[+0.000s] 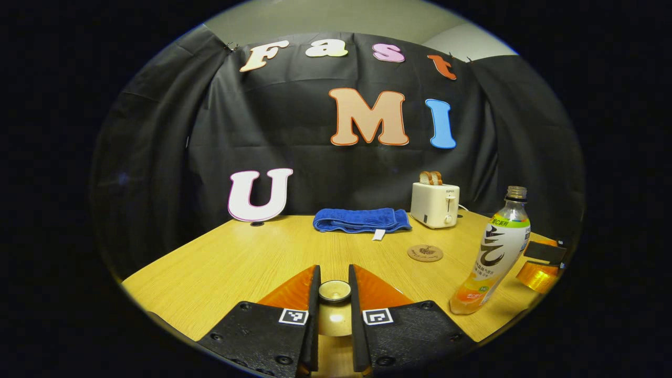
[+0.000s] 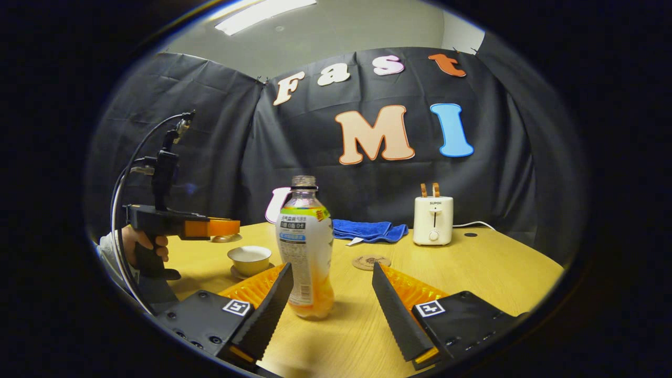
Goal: Open the teacup lid with one hand, grasp the water bottle and pour water into the teacup with the other hand; after pouring, place the water bottle on the coaster and then close the teacup lid.
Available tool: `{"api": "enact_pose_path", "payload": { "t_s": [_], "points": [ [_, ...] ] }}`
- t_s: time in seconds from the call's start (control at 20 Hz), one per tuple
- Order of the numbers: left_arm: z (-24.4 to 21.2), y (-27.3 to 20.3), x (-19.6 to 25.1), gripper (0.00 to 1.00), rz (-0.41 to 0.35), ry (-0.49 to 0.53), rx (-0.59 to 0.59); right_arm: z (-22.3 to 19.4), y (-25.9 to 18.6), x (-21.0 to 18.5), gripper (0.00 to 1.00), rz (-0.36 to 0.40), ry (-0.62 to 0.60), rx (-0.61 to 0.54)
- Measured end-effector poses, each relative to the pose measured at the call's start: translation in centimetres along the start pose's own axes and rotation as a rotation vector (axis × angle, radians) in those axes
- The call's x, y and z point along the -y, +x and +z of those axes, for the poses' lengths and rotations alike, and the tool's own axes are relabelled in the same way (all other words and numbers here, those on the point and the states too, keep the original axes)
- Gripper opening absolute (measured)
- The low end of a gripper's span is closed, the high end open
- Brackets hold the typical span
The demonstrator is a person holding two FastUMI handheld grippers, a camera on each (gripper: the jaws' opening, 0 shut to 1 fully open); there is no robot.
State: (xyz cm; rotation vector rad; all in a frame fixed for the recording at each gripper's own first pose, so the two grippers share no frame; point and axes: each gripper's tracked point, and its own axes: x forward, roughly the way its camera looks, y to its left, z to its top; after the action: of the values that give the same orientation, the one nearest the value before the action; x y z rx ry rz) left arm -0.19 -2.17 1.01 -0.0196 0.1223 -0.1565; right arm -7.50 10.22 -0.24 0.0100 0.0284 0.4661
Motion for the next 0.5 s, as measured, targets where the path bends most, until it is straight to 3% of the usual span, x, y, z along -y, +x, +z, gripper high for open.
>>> {"api": "enact_pose_path", "payload": {
  "t_s": [0.5],
  "points": [
    [0.2, -0.6, -1.1, 0.23, 0.014, -0.007, 0.013, -1.1, 2.9, -2.5, 0.97, 0.007, 0.003, -0.067]
  ]
}}
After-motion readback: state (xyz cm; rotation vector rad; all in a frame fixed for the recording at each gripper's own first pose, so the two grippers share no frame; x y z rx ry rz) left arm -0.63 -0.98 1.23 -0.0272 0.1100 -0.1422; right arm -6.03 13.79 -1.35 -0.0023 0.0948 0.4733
